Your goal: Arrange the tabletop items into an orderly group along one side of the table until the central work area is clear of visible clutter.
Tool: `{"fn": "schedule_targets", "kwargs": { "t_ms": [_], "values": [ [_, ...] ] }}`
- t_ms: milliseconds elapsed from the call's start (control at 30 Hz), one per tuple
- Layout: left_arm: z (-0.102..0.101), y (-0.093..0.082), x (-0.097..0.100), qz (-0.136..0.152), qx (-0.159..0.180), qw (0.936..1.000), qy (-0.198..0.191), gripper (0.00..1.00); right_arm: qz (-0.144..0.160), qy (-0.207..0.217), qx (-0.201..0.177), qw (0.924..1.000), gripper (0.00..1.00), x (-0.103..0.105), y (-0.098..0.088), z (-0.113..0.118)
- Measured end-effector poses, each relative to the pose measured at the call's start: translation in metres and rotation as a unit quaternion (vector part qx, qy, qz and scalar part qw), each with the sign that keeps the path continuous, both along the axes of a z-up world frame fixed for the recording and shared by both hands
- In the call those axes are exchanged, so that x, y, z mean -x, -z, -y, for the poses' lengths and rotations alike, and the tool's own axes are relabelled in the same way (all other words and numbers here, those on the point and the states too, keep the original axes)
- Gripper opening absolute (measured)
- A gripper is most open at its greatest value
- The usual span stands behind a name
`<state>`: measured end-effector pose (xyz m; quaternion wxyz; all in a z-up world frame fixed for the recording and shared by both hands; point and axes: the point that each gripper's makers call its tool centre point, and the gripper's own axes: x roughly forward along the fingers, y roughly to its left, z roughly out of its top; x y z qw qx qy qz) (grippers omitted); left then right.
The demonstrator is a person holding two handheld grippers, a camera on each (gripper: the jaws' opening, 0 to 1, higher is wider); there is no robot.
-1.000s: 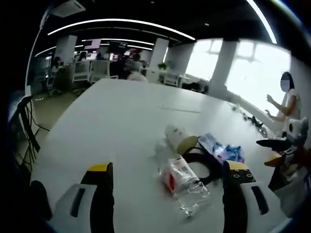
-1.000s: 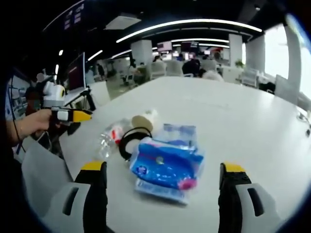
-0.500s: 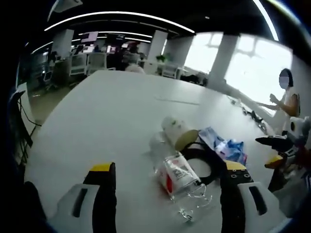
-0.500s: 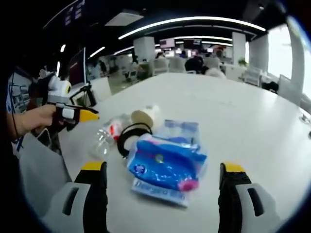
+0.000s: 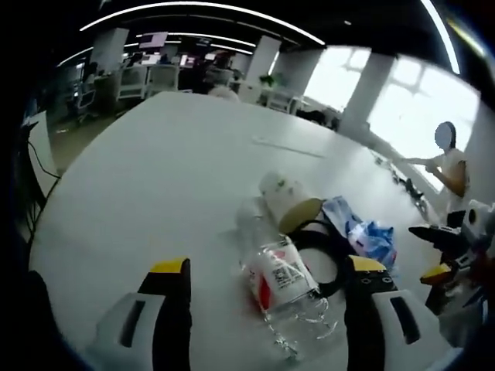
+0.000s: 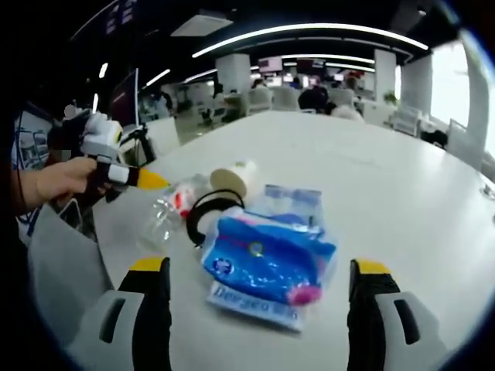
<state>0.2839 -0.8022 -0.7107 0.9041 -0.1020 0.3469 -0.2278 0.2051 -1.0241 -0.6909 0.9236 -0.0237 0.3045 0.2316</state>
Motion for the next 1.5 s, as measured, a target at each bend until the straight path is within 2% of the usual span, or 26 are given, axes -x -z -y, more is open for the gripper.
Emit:
{"fn": "schedule_targets", "kwargs": {
  "t_ms": [267, 500, 567, 733, 1033, 1200, 1400, 1500],
  "values": [
    [0.007, 0.006, -0.001, -0.02, -0.012, 0.9997, 0.0, 0.74, -0.001, -0.003, -0.002, 1.0, 0.94, -0.001, 0.003, -0.003],
    [0.006, 0.013, -0.005, -0.045, -0.023, 0.9984, -0.024, 0.69, -0.006, -0.004, -0.005, 1.0, 0.93, -0.001, 0.006, -0.004],
    [0.006, 0.016, -0.003, -0.064, -0.025, 0.9972, -0.031, 0.66, -0.006, -0.004, -0.002, 1.0, 0.93, 0.0, 0.007, -0.004],
    [0.009, 0.018, -0.005, -0.084, -0.024, 0.9954, -0.041, 0.62, -0.01, -0.001, -0.005, 0.9999, 0.93, 0.0, 0.009, -0.003],
    [0.013, 0.022, -0.004, -0.107, -0.033, 0.9926, -0.047, 0.58, -0.01, 0.005, -0.009, 0.9999, 0.92, -0.002, 0.009, -0.002],
    [0.013, 0.028, -0.001, -0.14, -0.035, 0.9883, -0.051, 0.55, -0.01, 0.011, -0.012, 0.9998, 0.92, -0.002, 0.01, -0.001],
    [0.015, 0.03, -0.003, -0.15, -0.055, 0.9854, -0.058, 0.55, -0.016, 0.014, -0.013, 0.9997, 0.92, -0.003, 0.015, -0.001],
    [0.019, 0.032, -0.003, -0.155, -0.052, 0.9848, -0.058, 0.54, -0.015, 0.015, -0.016, 0.9997, 0.92, -0.005, 0.015, -0.002]
  ]
}}
